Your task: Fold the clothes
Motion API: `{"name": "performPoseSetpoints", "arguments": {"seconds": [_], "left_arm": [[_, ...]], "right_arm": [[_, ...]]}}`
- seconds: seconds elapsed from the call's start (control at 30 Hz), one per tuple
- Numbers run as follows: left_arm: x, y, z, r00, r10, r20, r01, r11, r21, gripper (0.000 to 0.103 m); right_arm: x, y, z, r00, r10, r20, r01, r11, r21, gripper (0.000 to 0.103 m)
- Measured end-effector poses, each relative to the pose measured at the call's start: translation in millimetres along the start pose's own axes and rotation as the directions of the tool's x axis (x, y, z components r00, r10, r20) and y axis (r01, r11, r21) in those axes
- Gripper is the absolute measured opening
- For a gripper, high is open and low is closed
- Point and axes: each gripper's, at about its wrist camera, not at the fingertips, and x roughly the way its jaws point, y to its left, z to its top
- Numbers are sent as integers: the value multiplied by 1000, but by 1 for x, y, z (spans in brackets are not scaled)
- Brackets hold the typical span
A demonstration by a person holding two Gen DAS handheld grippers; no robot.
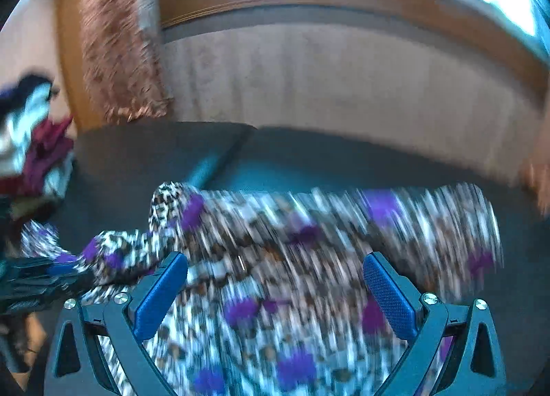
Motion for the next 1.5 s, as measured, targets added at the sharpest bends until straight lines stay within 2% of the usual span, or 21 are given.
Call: {"name": "performPoseSetpoints", "arguments": {"seconds": [0.07, 0.2, 0.27, 0.33, 0.4, 0.47, 0.5, 0.6, 0.63, 0.7, 0.77, 0.83, 0.87, 0.93, 1.0, 1.07, 1.1, 1.17, 1.27, 1.4, 1.5], "left_arm": [[-1, 7, 2, 1000, -23, 3, 23, 999, -23, 28], [-3, 22, 7, 997, -72, 8, 72, 994, -83, 26], [-3, 25, 8, 998, -64, 11, 64, 995, -82, 22], [-2, 26, 11, 999, -47, 15, 48, 996, -81, 22], [-1, 30, 15, 999, -40, 17, 41, 995, -93, 22], [1, 34, 20, 999, -36, 23, 38, 993, -114, 21], [3, 36, 22, 999, -32, 26, 35, 992, -122, 21], [10, 39, 32, 999, -12, 31, 16, 991, -130, 21], [12, 39, 36, 1000, 1, 30, 2, 993, -122, 21], [18, 40, 46, 999, 37, 23, -35, 994, -102, 21], [27, 44, 64, 996, 92, 12, -91, 992, -83, 22], [36, 51, 83, 988, 151, -1, -151, 985, -79, 22], [40, 58, 95, 982, 187, -14, -188, 978, -96, 23], [43, 67, 114, 960, 276, -45, -280, 952, -127, 27], [31, 67, 128, 932, 358, -49, -361, 915, -178, 26], [9, 45, 128, 948, 318, 27, -310, 938, -156, 28], [-1, 28, 125, 959, 276, 61, -268, 957, -116, 28], [-10, -6, 112, 982, 177, 71, -176, 984, -22, 29], [-9, -59, 78, 1000, 25, 4, -25, 991, 130, 30], [6, -91, 37, 997, 0, -73, 14, 983, 185, 30], [14, -98, 5, 990, 37, -140, -10, 982, 187, 30]], "right_arm": [[26, 24, 15, 999, -22, -23, 19, 990, -143, 103], [86, 52, 22, 982, -28, -185, -26, 959, -282, 98], [98, 49, 27, 980, -22, -198, -33, 963, -267, 70], [101, 29, 36, 982, -63, -178, 20, 973, -231, 52], [99, -12, 47, 975, -156, -159, 127, 976, -179, 47], [95, -70, 55, 949, -274, -155, 260, 960, -102, 46], [90, -105, 55, 925, -339, -170, 335, 941, -52, 46], [68, -213, 43, 838, -478, -262, 520, 846, 121, 49], [54, -244, 32, 821, -492, -290, 555, 808, 199, 56], [22, -292, 9, 797, -506, -328, 599, 729, 330, 72], [-5, -309, -12, 800, -504, -325, 599, 698, 393, 83], [-30, -312, -31, 824, -480, -301, 567, 700, 435, 89], [-36, -307, -39, 847, -451, -280, 531, 716, 453, 93], [-45, -290, -55, 914, -342, -219, 406, 762, 505, 103], [-50, -266, -60, 966, -207, -153, 257, 806, 534, 103], [-49, -236, -59, 993, -60, -103, 105, 846, 522, 103], [-46, -218, -57, 996, 19, -88, 28, 864, 503, 103], [-36, -183, -54, 982, 170, -78, -116, 881, 459, 103], [-20, -125, -59, 921, 377, -100, -297, 844, 447, 103], [14, -80, -66, 842, 514, -164, -384, 785, 486, 103], [36, -73, -68, 842, 498, -208, -354, 801, 484, 103]]}}
